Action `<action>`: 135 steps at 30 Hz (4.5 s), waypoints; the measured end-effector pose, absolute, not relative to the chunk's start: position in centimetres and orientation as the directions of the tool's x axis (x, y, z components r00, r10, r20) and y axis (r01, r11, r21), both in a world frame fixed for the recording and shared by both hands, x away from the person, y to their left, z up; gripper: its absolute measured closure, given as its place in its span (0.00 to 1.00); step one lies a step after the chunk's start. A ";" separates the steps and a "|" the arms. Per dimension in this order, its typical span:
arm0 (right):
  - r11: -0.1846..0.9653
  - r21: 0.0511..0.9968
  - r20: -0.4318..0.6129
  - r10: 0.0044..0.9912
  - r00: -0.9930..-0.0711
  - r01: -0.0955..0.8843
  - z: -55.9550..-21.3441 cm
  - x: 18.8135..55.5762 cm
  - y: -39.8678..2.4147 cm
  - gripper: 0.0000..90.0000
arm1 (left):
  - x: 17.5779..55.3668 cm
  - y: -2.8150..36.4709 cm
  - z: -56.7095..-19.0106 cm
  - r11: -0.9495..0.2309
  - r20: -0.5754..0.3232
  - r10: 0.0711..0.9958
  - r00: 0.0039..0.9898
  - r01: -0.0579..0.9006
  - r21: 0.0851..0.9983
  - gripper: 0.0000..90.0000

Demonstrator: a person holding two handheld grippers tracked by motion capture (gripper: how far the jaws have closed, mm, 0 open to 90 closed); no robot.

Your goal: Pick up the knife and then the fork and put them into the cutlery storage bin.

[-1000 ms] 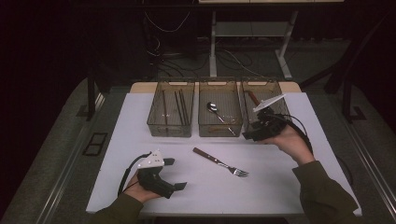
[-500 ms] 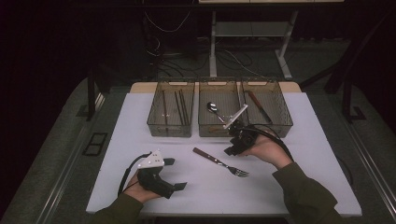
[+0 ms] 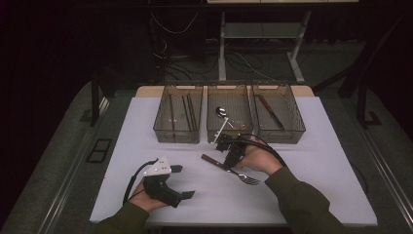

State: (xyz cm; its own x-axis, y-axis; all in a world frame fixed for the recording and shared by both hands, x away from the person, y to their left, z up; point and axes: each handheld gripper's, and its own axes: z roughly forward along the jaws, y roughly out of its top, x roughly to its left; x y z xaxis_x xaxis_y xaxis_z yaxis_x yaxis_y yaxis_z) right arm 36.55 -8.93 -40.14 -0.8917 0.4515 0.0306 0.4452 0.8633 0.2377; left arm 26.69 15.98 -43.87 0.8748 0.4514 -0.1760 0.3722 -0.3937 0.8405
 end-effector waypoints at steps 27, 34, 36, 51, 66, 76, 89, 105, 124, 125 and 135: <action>0.902 0.101 -0.023 0.424 -0.905 0.420 -41.7 36.6 -6.6 0.84 | 26.7 16.0 -43.9 -0.395 -0.173 0.449 0.877 0.369 0.842 0.00; 0.908 0.101 -0.035 0.412 -0.910 0.407 -41.7 36.4 -6.5 0.86 | 26.7 16.0 -43.9 -0.391 -0.180 0.450 0.875 0.374 0.841 0.00; 0.906 0.106 -0.025 0.415 -0.909 0.411 -41.7 36.5 -6.6 0.86 | 26.7 16.0 -43.9 -0.391 -0.180 0.450 0.875 0.374 0.841 0.00; 0.826 0.271 0.117 0.482 -0.869 0.494 -39.3 37.4 -11.5 0.87 | 26.7 15.9 -43.9 -0.391 -0.183 0.446 0.876 0.375 0.841 0.00; 0.649 0.467 0.183 0.594 -0.783 0.601 -37.3 37.5 -19.1 0.87 | 26.7 15.9 -44.0 -0.393 -0.187 0.448 0.874 0.381 0.837 0.00; 0.545 0.568 0.184 0.646 -0.741 0.617 -36.0 37.6 -23.1 0.87 | 26.7 15.9 -44.0 -0.393 -0.190 0.446 0.875 0.382 0.836 0.00; 0.440 0.657 0.167 0.707 -0.688 0.612 -33.3 38.6 -26.4 0.86 | 26.7 15.9 -44.0 -0.391 -0.191 0.444 0.875 0.381 0.838 0.00; 0.396 0.688 0.116 0.767 -0.631 0.608 -31.4 41.3 -28.7 0.86 | 26.8 15.9 -44.1 -0.392 -0.191 0.445 0.875 0.382 0.837 0.00; 0.357 0.718 0.047 0.832 -0.553 0.598 -30.3 46.1 -31.3 0.86 | 26.8 15.9 -44.1 -0.395 -0.189 0.447 0.875 0.382 0.836 0.00; 0.357 0.722 0.038 0.834 -0.550 0.592 -30.4 46.4 -31.3 0.86 | 26.8 15.9 -44.0 -0.395 -0.188 0.446 0.875 0.382 0.836 0.00; 0.342 0.720 0.034 0.852 -0.522 0.604 -33.2 48.0 -30.6 0.86 | 26.7 15.8 -44.1 -0.394 -0.187 0.443 0.877 0.378 0.838 0.00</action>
